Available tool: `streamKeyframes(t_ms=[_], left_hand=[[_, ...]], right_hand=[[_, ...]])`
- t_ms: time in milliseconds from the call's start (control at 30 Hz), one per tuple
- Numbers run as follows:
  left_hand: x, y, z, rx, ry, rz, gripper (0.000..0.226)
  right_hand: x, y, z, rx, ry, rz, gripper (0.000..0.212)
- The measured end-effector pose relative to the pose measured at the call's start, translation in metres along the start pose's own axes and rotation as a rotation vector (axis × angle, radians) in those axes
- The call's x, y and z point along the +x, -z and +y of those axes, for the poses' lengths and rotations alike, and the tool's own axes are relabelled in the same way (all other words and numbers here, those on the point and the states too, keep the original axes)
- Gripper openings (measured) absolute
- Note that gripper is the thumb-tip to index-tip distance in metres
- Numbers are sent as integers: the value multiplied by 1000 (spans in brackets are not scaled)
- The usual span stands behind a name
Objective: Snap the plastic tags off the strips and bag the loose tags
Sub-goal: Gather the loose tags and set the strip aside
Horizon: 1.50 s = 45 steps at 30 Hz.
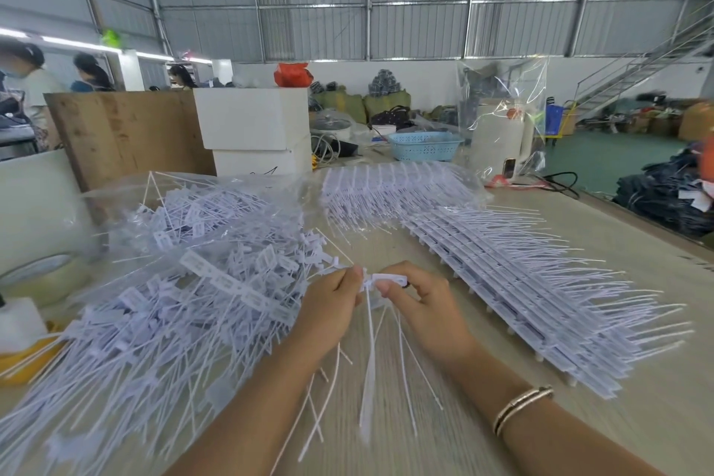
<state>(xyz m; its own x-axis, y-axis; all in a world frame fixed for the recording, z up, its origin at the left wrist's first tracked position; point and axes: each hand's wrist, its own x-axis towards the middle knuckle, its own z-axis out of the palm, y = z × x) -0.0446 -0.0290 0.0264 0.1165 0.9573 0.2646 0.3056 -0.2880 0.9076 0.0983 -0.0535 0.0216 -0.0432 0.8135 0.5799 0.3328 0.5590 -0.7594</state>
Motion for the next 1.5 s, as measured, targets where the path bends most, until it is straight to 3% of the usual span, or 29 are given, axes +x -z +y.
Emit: streamKeyframes(t_ms=[100,333,400,467,600,733,933,1133,1267,1367,1433,1500], left_hand=[[-1,-2,4,-24,-50,25,45],[-1,-3,4,-150,-25,-59,53],[5,7,3,-269,12,-49,63],[10,16,-1,-291,-9,1,66],[2,11,-7,-89,-112,102,52],[-4,7,-4,-27,-199,140,40],[-8,12,10,9,-341,274,24],[-9,8,6,241,-434,191,33],[-11,4,10,455,-543,121,19],[-12,2,10,603,-575,111,12],[-10,4,6,717,-534,127,6],[-7,7,3,780,-424,105,17]], right_hand=[[0,0,0,311,-66,-10,11],[4,6,7,703,-218,-136,14],[9,16,11,817,-309,-74,18],[9,25,17,647,-320,-23,17],[8,22,27,223,-348,33,23],[11,18,31,151,-379,-9,26],[8,11,24,-43,-249,-119,52],[0,7,7,-242,-85,-102,21],[-1,-5,1,-263,-34,-182,34],[0,-3,1,-52,-66,-96,32],[2,3,3,127,-124,-26,35],[4,8,4,244,-154,19,29]])
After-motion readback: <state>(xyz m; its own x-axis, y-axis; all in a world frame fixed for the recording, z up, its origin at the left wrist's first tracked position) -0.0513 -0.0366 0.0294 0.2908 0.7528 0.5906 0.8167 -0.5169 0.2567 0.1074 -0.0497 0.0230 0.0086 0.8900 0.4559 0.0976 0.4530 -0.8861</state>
